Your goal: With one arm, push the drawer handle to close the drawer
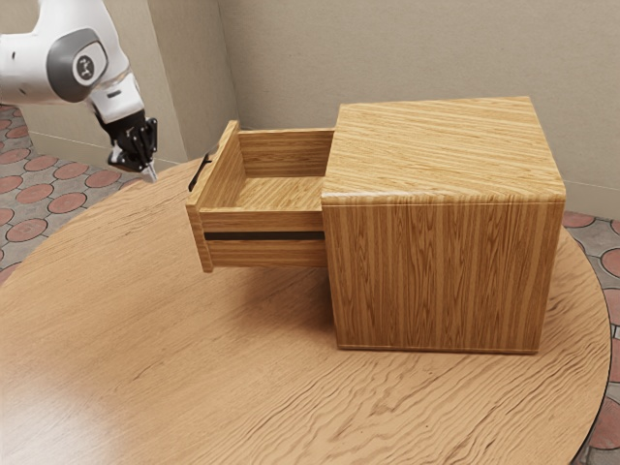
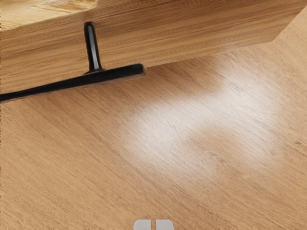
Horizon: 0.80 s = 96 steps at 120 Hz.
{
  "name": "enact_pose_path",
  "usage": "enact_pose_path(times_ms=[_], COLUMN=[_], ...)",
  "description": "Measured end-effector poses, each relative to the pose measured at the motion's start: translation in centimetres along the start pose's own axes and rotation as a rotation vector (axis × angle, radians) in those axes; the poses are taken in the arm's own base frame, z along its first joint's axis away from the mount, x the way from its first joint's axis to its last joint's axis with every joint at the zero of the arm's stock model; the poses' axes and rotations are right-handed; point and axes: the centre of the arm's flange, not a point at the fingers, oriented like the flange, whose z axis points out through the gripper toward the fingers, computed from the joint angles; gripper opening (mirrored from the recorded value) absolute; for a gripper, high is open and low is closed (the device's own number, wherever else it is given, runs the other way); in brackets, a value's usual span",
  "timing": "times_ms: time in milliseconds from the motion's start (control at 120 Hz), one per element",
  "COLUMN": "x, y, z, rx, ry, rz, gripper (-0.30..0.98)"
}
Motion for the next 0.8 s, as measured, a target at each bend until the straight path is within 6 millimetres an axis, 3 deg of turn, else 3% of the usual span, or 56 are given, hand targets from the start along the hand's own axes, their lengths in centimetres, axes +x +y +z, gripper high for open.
enact_pose_path(times_ms=[333, 800], x=[3.2, 4.5], y=[-0.5, -2.7], z=[1.3, 2.3], rx=[-0.018, -0.009], ry=[-0.001, 0.001], rz=[0.013, 0.0], gripper=[-0.1, -0.1])
